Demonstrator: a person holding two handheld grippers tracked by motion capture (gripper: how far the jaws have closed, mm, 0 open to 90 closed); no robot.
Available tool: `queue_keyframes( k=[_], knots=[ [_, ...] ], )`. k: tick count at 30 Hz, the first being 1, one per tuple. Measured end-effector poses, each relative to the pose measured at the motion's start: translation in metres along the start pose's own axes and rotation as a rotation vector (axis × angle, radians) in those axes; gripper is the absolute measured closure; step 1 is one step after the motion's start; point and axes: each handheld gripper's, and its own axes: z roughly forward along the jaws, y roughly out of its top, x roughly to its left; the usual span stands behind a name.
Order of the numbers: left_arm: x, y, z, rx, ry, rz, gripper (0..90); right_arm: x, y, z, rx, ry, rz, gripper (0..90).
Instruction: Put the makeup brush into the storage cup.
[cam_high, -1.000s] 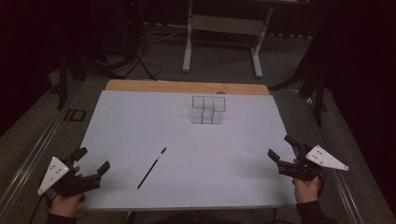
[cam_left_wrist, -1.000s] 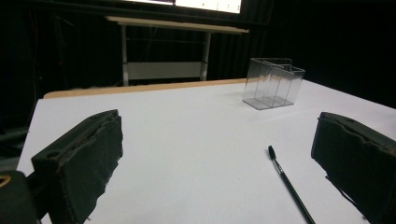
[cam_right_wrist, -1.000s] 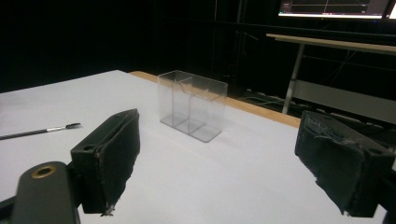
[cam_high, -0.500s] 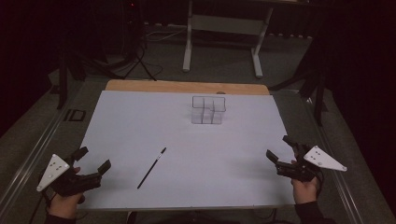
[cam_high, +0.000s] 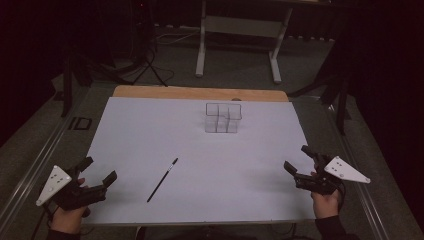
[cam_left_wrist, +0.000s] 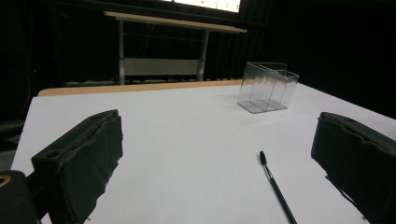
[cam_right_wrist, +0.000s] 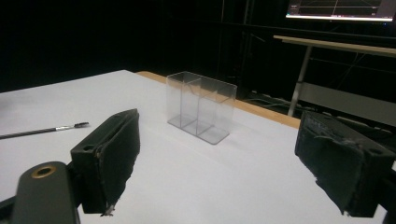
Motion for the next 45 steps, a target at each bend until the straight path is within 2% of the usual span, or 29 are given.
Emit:
queue_keyframes(
  k=[7, 17, 25, 29, 36, 39, 41, 42, 45],
  knots=[
    [0.000, -0.004, 0.002, 0.017, -0.004, 0.014, 2.7, 0.001, 0.000, -0.001, -0.001, 0.008, 0.005, 13.8],
    [-0.003, -0.003, 0.004, 0.013, -0.016, 0.019, 2.7, 0.000, 0.000, -0.001, 0.003, 0.004, 0.002, 13.7],
    [-0.006, 0.006, 0.003, 0.025, 0.000, 0.030, 2.7, 0.001, 0.000, -0.001, 0.002, 0.002, 0.005, 13.6],
    [-0.008, 0.011, 0.005, 0.077, 0.021, 0.023, 2.7, 0.001, 0.000, -0.001, 0.003, 0.004, 0.003, 13.6],
    [-0.008, 0.021, 0.009, 0.140, 0.028, 0.014, 2.9, 0.002, 0.000, 0.000, 0.004, 0.005, 0.004, 13.6],
    [-0.010, 0.025, 0.011, 0.172, 0.027, 0.026, 2.9, 0.002, 0.000, 0.000, 0.004, 0.005, 0.002, 13.6],
    [-0.013, 0.032, 0.013, 0.226, 0.033, 0.017, 4.0, 0.003, 0.000, 0.001, 0.003, 0.008, 0.003, 13.6],
    [-0.013, 0.032, 0.013, 0.226, 0.033, 0.017, 4.2, 0.003, 0.000, 0.001, 0.002, 0.009, 0.004, 13.7],
    [-0.019, 0.040, 0.017, 0.276, 0.048, 0.037, 4.2, 0.003, 0.000, 0.002, 0.004, 0.011, 0.003, 13.7]
  ],
)
